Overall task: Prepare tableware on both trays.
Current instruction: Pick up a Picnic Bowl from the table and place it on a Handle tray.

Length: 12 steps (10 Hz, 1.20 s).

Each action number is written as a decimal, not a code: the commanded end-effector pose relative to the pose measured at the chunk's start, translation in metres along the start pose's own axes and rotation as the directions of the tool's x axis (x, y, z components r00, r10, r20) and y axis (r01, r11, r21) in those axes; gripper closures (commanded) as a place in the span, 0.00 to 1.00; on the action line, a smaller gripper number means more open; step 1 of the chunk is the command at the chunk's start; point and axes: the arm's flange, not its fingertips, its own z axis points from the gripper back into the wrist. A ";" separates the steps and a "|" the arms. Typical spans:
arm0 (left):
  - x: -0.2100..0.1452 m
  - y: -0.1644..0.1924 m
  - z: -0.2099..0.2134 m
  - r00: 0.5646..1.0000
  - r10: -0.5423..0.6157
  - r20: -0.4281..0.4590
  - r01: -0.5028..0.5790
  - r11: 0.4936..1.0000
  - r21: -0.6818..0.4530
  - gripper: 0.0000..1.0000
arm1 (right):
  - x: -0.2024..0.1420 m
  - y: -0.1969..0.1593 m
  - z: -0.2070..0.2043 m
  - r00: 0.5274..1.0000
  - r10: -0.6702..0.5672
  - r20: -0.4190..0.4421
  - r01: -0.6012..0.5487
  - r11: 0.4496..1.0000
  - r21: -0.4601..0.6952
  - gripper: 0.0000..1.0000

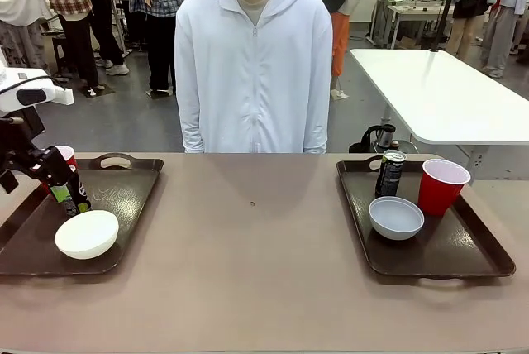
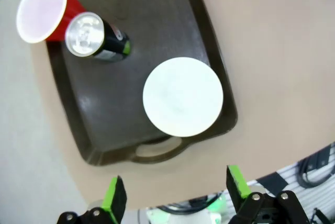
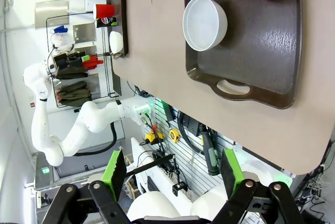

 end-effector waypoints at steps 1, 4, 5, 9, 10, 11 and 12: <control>0.006 0.002 -0.004 1.000 0.022 0.014 -0.023 0.999 0.026 0.00 | -0.001 0.002 0.001 1.000 0.002 0.005 -0.002 1.000 0.012 0.05; 0.006 0.002 -0.004 1.000 0.022 0.014 -0.023 0.999 0.026 0.00 | -0.001 0.002 0.001 1.000 0.002 0.005 -0.002 1.000 0.012 0.05; 0.006 0.002 -0.004 1.000 0.022 0.014 -0.023 0.999 0.026 0.00 | -0.001 0.002 0.001 1.000 0.002 0.005 -0.002 1.000 0.012 0.05; 0.029 0.072 0.027 0.995 -0.095 0.009 0.090 0.912 -0.401 0.00 | -0.001 0.002 0.001 1.000 0.002 0.005 -0.002 1.000 0.012 0.05; 0.033 0.102 0.028 0.994 -0.095 0.047 0.106 0.860 -0.499 0.00 | -0.001 0.002 0.001 1.000 0.002 0.005 -0.002 1.000 0.012 0.05; 0.041 0.132 0.026 0.994 -0.092 0.060 0.110 0.795 -0.596 0.00 | -0.001 0.002 0.001 1.000 0.002 0.005 -0.002 1.000 0.012 0.05; 0.045 0.166 0.015 0.997 -0.062 0.037 0.070 0.711 -0.700 0.00 | -0.001 0.002 0.001 1.000 0.002 0.005 -0.002 1.000 0.012 0.05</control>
